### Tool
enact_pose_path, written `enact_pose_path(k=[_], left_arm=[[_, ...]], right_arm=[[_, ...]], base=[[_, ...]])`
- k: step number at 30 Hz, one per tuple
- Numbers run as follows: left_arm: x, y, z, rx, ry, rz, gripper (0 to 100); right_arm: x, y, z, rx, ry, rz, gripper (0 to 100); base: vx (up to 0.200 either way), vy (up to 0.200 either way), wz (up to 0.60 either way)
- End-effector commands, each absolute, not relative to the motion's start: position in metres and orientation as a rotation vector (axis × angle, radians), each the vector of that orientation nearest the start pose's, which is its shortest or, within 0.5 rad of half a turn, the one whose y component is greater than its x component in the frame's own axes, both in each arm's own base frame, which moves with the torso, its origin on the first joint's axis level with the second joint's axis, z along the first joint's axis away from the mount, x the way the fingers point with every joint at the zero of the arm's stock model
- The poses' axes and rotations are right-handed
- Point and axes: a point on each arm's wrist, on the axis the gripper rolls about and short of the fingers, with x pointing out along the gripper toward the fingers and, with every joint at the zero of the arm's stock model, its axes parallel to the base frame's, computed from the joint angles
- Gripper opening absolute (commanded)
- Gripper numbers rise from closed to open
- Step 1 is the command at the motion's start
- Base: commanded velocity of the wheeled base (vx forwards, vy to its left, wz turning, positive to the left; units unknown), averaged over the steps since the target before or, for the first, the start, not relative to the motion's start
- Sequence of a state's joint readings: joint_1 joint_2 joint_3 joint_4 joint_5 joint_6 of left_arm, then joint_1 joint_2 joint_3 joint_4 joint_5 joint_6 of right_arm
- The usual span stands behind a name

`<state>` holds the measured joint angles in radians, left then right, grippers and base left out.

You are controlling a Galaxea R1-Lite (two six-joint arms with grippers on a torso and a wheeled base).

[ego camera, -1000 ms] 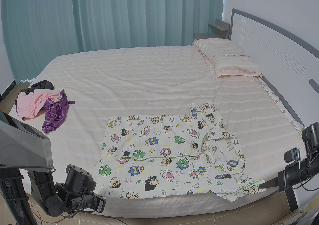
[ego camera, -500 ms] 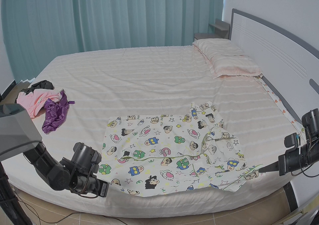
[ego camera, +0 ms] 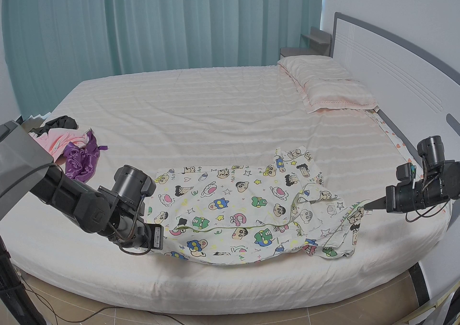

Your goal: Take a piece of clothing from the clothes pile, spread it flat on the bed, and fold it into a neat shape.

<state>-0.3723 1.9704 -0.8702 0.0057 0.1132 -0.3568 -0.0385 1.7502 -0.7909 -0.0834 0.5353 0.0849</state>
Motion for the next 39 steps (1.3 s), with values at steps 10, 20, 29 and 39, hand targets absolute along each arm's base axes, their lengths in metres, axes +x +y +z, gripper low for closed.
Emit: enact_pose_path(k=[10,20,29,39], left_arm=[[0.324,-0.11,0.054,-0.2,1.071,0.067,0],[0.343,-0.104,0.058,-0.287,1.02,0.124,0],[0.339,-0.099,0.071,-0.293,0.996,0.13,0],[0.305,-0.092,0.098,-0.266,1.049,0.139,0]], right_arm=[[0.341,-0.003,0.093,0.407,0.81,0.382,0],[0.363,-0.006,0.069,0.401,0.761,0.293,0],[0.365,-0.007,0.067,0.4,0.756,0.29,0],[0.344,-0.01,0.087,0.395,0.724,0.285,0]], base=[[0.0,0.0,0.0],[0.0,0.0,0.0],[0.0,0.0,0.0],[0.0,0.0,0.0]])
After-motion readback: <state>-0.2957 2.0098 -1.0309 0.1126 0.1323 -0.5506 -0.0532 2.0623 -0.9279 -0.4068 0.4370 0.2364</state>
